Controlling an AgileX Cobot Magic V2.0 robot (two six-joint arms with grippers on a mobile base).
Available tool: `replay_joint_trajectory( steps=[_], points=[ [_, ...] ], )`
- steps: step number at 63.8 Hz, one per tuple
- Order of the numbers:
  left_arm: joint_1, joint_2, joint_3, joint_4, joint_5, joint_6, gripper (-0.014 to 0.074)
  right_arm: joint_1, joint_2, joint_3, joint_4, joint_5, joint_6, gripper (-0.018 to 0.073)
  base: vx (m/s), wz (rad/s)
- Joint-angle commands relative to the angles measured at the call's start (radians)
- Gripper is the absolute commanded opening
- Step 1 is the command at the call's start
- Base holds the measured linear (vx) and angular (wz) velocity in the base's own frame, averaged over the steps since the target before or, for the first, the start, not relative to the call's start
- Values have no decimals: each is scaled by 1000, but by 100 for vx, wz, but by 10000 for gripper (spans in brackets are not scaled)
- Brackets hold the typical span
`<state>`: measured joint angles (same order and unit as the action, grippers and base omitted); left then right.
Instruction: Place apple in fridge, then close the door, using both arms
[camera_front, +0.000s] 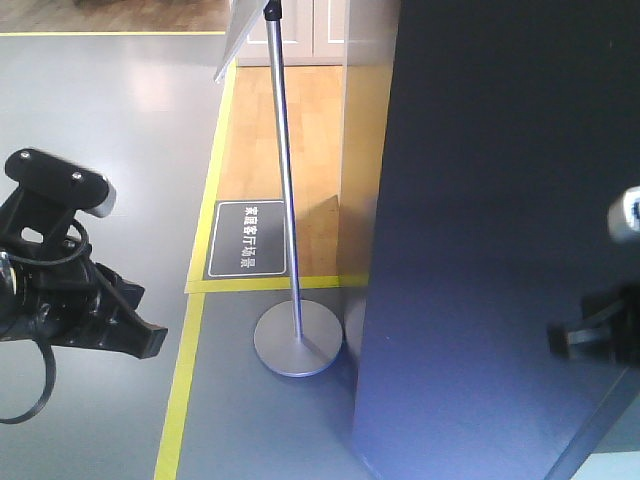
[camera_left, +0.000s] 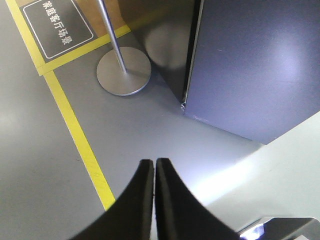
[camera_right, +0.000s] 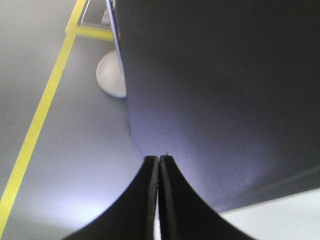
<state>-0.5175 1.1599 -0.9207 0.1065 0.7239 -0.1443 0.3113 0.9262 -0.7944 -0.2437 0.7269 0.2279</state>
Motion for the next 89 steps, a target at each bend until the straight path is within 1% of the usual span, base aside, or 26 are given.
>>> replay_joint_trajectory(
  steps=[1,8,16,23,32,38,55,66,89],
  points=[
    [1,-22,-21,3,-42,-12,-6,-48,12,-66,-45,-136,37,-6,0,0],
    [1,-22,-21,3,-42,-12,-6,-139,32,-87,-46,-237,55,-6,0,0],
    [1,-22,-21,3,-42,-12,-6,-231,78,-131,-39,-266,47,-6,0,0],
    [1,-22,-21,3,-42,-12,-6,-264,118,-167,-40,-291,27,-6,0,0],
    [1,-22,-21,3,-42,-12,-6,-295,158,-201,-49,-366,32,-6,0,0],
    [1,-22,-21,3,-42,-12,-6,-330,176,-220,-62,-407,48,-5,0,0],
    [1,-22,-21,3,-42,-12,-6,-449,241,-312,-77,-418,42,-6,0,0],
    [1,-22,-21,3,-42,-12,-6,-489,305,-376,-80,-454,39,-6,0,0],
    [1,-22,-21,3,-42,-12,-6,-489,464,-541,-116,-519,39,-6,0,0]
  ],
)
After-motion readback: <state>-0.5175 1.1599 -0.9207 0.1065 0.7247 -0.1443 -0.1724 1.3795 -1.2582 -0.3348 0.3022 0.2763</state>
